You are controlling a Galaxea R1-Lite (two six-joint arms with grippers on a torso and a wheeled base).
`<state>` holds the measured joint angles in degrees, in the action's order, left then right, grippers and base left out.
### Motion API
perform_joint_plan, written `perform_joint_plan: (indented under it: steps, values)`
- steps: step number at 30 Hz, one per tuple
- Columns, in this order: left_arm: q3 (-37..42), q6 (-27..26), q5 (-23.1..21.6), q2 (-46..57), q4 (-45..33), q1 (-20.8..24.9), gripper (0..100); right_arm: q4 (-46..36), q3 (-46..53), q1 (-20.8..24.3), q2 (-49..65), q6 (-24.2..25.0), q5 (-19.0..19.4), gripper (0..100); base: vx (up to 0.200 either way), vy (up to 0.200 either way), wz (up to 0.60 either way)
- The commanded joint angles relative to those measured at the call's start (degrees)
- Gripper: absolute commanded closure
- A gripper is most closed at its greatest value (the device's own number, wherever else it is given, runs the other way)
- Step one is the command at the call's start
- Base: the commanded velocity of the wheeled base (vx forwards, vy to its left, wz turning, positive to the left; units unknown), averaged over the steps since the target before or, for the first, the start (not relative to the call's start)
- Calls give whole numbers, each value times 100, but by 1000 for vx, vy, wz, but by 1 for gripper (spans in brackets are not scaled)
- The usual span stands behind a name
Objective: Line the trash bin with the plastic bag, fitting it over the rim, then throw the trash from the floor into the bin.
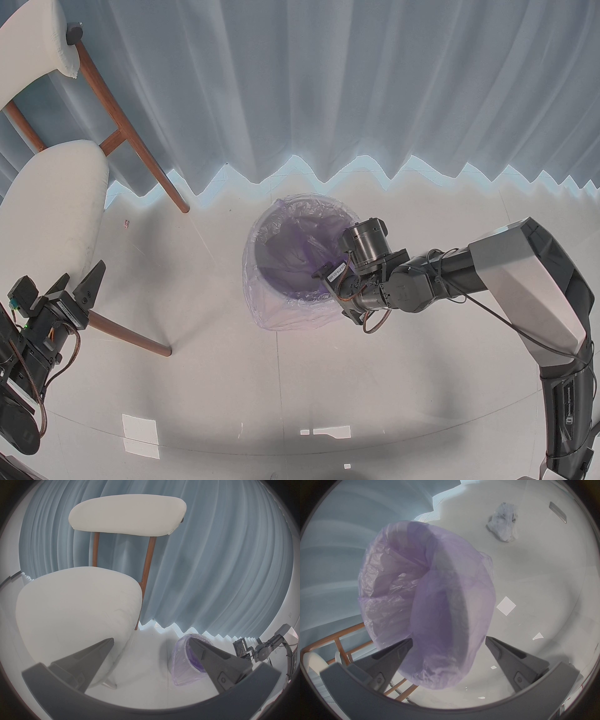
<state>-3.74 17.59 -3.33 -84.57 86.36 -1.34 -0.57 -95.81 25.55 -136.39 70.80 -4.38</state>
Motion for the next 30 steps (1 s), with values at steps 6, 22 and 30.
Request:
perform_joint_plan:
  steps: [6,22,30]
  values:
    - [14,-1,8,10,4,-112,0,-22,-228,2,-230,-31,-28,100,0,0,0]
    - [-12,7,-10,-25,4,-103,0,-663,-254,-806,429,-3213,-11,100,0,0,0]
    - [5,16,-10,2,4,-103,0,-646,-272,-1237,482,-5147,446,100,0,0,0]
